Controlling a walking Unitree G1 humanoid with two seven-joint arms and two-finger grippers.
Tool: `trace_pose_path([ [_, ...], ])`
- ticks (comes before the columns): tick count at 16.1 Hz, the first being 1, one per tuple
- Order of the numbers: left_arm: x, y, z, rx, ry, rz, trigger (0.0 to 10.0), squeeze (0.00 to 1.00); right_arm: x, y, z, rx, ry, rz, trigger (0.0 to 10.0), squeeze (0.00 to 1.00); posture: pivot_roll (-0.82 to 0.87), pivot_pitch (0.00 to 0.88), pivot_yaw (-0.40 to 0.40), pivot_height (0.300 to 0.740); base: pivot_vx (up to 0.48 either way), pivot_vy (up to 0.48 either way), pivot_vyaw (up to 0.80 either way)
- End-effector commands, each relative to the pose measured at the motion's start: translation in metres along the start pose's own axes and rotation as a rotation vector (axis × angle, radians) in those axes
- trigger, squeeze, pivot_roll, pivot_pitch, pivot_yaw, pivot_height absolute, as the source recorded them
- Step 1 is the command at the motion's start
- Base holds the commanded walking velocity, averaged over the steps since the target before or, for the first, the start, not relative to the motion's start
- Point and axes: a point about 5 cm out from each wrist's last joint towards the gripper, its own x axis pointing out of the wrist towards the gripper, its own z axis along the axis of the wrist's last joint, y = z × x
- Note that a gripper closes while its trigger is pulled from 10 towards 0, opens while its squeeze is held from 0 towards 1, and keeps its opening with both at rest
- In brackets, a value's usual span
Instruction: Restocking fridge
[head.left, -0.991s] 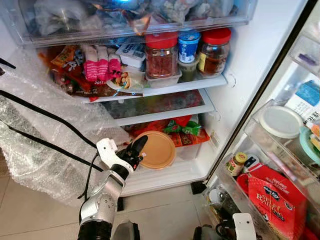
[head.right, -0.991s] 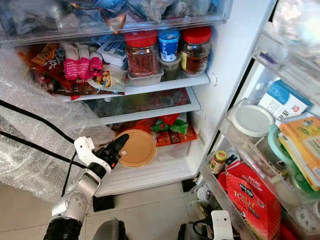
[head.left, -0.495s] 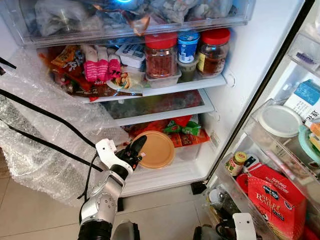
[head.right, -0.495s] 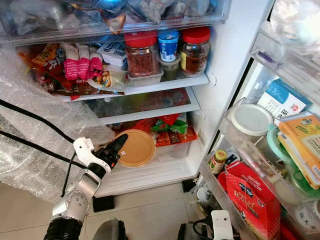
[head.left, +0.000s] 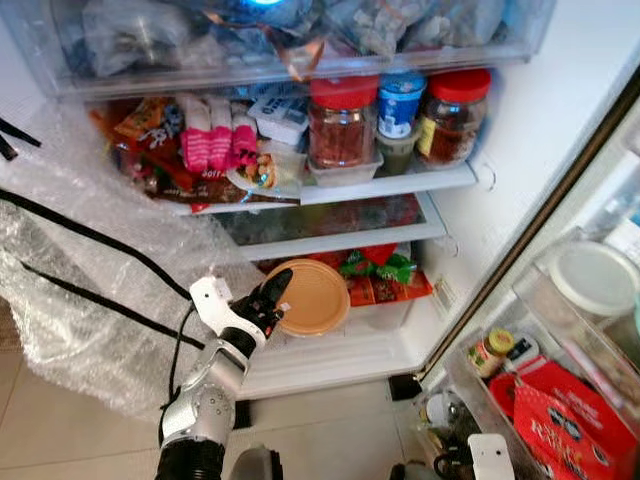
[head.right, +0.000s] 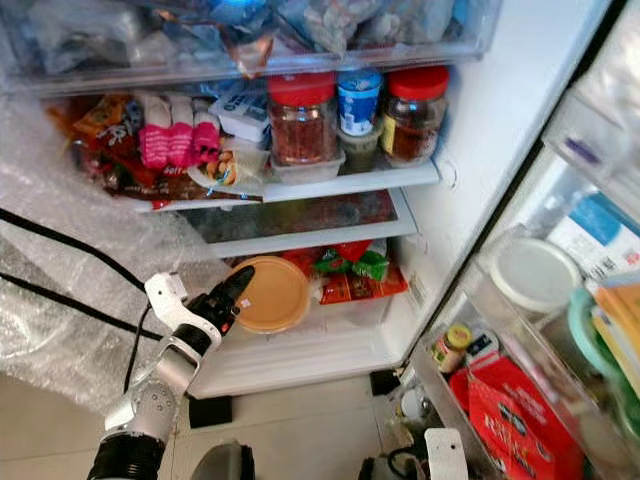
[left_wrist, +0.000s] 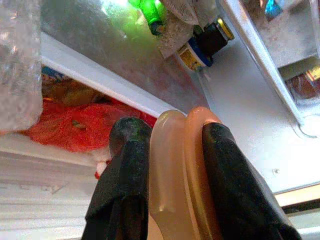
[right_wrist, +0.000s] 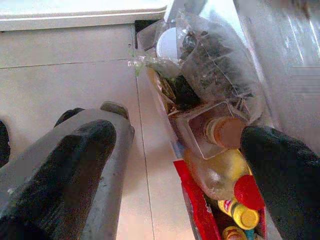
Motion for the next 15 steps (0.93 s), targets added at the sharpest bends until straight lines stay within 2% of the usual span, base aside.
trace_pose_path([
  [1,0.0007,-0.0003,-0.0012,0.002,0.006,-0.008,10.0,0.00,-0.0080,0.0088,-0.0313,-0.006,0.121,0.035,10.0,0.00,-0.01,0.157,0.027,0.647,0.322,0.000,0.00],
  [15,0.0045,-0.0021,-0.0095,-0.002,0.042,-0.033,10.0,0.00,-0.0075,0.0102,-0.0297,-0.009,0.115,0.038,10.0,0.00,-0.01,0.160,0.026,0.647,0.324,0.000,0.00],
])
